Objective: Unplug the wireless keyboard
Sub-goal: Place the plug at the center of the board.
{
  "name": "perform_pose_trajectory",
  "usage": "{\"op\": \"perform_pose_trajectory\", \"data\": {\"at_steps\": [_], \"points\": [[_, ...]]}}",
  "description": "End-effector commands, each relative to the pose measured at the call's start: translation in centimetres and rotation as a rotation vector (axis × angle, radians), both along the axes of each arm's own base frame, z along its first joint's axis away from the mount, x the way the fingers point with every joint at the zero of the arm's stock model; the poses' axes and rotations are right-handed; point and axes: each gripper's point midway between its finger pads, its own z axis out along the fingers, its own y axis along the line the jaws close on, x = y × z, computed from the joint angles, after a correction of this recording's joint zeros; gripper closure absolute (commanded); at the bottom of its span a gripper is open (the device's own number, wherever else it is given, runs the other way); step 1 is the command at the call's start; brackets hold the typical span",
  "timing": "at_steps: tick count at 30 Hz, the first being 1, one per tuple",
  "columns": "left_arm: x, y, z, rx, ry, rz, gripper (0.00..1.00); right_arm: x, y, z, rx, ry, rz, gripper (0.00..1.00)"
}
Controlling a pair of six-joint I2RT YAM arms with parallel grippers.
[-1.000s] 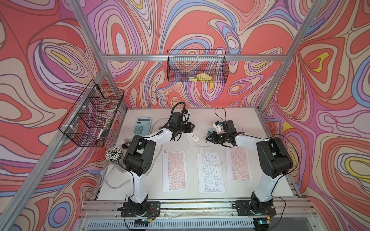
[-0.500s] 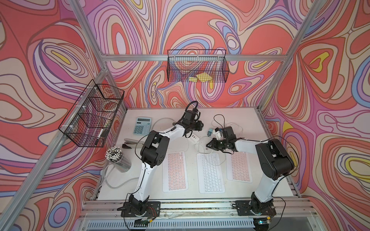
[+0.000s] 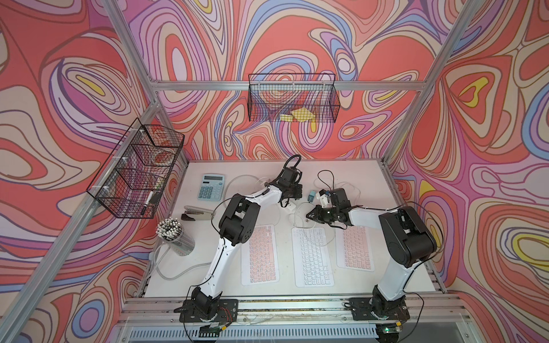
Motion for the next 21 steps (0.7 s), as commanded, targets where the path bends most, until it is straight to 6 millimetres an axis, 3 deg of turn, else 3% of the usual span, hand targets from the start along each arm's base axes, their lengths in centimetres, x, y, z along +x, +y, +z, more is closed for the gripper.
{"op": "perform_pose_trajectory", "data": {"at_steps": [1,3,7,16,21], "points": [[-0.1,-0.1,-0.5,0.063,0.009,0.001,0.89,0.1,-0.1,0.3,-0.016,-0.030,0.001,0.89],[-0.1,-0.2,-0.2,0.070,0.002,-0.001,0.71,0.3,-0.2,0.3,-0.030,-0.037,-0.003,0.86],[-0.2,0.2,0.1,0.092,0.002,0.002,0.57,0.4,-0.4,0.3,-0.060,-0.044,-0.003,0.80],[0.1,0.4,4.7,0.097,-0.086,-0.021,0.49,1.0,-1.1,1.0,-0.120,-0.071,-0.024,0.71],[-0.3,1.2,8.2,0.117,-0.155,-0.032,0.46,1.5,-1.8,2.9,-0.199,-0.130,-0.031,0.68]]}}
